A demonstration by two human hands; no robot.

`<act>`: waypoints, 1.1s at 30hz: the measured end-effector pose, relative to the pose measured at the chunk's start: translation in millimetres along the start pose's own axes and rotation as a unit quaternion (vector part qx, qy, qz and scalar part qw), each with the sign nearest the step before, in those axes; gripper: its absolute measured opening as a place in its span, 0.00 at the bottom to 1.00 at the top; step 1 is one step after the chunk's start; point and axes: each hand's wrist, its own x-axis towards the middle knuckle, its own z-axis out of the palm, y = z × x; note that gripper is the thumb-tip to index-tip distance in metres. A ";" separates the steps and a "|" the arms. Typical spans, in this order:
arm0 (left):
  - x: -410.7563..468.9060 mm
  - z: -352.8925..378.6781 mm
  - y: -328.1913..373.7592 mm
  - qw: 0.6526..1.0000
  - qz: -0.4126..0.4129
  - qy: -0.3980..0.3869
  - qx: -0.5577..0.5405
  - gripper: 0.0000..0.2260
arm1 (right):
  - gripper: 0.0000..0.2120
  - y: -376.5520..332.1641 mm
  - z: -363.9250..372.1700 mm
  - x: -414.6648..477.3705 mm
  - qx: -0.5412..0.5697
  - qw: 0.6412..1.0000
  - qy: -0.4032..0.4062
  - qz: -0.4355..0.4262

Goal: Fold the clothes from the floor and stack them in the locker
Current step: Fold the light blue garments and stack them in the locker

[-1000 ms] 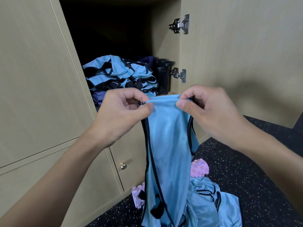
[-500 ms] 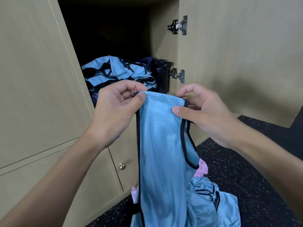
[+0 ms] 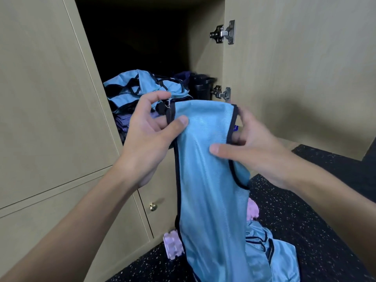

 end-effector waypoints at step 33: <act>-11.9 11.1 -24.1 0.985 -0.104 -0.118 -0.075 0.36 | 0.32 0.2 -7.3 2.0 0.000 0.984 0.117 -0.131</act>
